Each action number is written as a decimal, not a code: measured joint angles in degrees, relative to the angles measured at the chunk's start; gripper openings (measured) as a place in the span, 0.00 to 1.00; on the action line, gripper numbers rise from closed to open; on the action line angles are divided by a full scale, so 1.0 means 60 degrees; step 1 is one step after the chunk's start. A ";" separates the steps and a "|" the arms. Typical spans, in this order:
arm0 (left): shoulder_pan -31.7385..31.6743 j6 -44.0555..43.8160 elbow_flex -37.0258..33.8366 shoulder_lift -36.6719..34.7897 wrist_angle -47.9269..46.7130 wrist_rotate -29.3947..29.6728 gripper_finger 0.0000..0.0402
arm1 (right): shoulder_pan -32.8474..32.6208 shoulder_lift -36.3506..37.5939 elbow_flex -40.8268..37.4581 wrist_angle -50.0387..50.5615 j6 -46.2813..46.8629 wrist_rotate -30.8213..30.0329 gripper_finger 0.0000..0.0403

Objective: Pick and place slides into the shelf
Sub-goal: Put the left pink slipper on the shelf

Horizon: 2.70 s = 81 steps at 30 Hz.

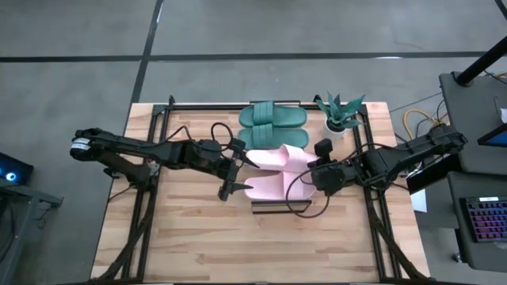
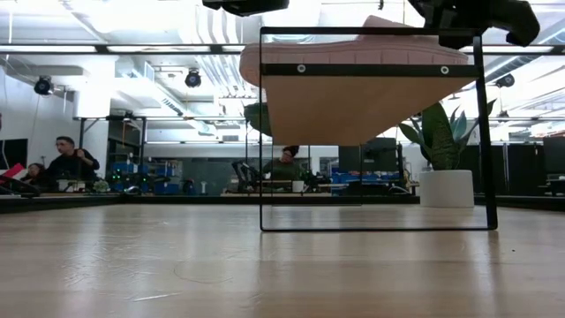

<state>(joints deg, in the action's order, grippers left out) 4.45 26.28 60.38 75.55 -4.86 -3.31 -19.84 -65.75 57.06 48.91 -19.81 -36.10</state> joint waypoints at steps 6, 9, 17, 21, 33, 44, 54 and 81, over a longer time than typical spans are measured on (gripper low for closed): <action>-0.0173 -0.0013 -0.0004 0.0000 0.0192 -0.0820 0.74 | 0.0000 0.0009 0.0326 -0.0191 -0.0277 0.0011 0.03; -0.0380 -0.0051 -0.0004 0.0044 0.0393 -0.1498 0.74 | 0.0000 0.0009 0.0576 -0.0345 -0.0277 0.0015 0.03; -0.0931 -0.0574 0.0025 0.0684 0.0470 -0.2449 0.74 | -0.0004 0.0013 0.0929 -0.0533 -0.0243 0.0029 0.03; -0.0940 -0.0572 0.0137 0.1027 0.0467 -0.2488 0.74 | -0.0002 0.0014 0.0929 -0.0557 -0.0300 0.0185 0.03; -0.0936 -0.0565 0.0277 0.0778 0.0164 -0.2510 0.74 | -0.0026 -0.0084 0.0835 -0.0412 -0.0661 0.0833 0.03; -0.0936 -0.0558 0.0276 0.0179 -0.0132 -0.2466 0.74 | 0.0015 -0.0428 0.0697 0.0031 -0.0197 0.0798 0.03; -0.0936 -0.0562 0.0266 -0.0264 -0.0339 -0.2444 0.74 | 0.0169 -0.0441 0.0185 -0.0105 -0.0202 0.1547 0.03; -0.0936 -0.0568 0.0250 -0.0386 -0.0891 -0.2375 0.74 | 0.1398 -0.0226 0.0637 -0.2470 -0.2247 0.1750 0.03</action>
<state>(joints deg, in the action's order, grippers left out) -1.17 22.87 61.88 73.23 -10.21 -17.56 -11.45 -67.10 60.88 34.09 -33.29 -25.60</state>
